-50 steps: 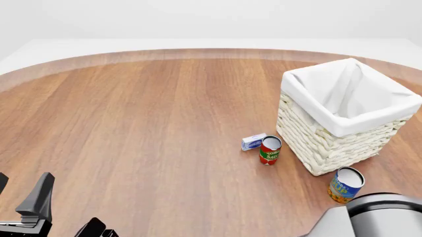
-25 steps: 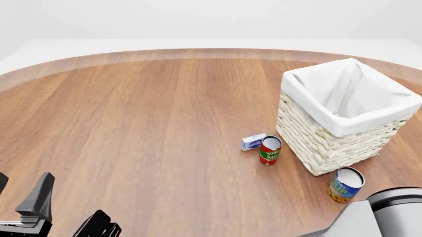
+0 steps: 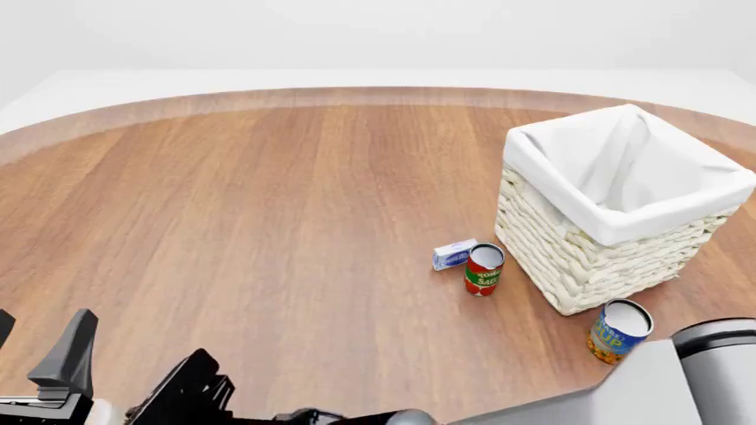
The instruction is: Pick up the ketchup, and put it in the basket.
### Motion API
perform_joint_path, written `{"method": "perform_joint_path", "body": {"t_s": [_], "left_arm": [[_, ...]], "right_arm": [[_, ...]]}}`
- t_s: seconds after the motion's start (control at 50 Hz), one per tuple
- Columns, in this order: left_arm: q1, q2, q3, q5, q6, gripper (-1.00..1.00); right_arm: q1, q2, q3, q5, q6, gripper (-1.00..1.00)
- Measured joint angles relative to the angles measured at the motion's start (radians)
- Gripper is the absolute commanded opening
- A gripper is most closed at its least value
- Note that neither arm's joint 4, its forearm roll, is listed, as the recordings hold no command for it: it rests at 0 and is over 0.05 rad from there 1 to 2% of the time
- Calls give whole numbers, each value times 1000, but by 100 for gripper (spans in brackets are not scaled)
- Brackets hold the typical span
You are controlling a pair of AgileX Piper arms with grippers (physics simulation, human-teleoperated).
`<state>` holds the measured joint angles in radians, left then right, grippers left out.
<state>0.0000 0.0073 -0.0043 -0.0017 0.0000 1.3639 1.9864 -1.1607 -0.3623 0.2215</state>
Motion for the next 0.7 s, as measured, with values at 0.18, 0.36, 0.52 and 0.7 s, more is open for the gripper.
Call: {"method": "perform_joint_path", "body": {"t_s": [0.18, 0.36, 0.52, 0.7], "left_arm": [[0, 0, 0, 0, 0, 100], [0, 0, 0, 0, 0, 100], [0, 0, 0, 0, 0, 100], [0, 0, 0, 0, 0, 100]], "right_arm": [[-23, -4, 1, -1, 3, -100], [-48, -16, 6, -5, 6, -100], [-70, -31, 22, -20, 11, -100], [-100, -67, 50, -41, 19, -100]]}}
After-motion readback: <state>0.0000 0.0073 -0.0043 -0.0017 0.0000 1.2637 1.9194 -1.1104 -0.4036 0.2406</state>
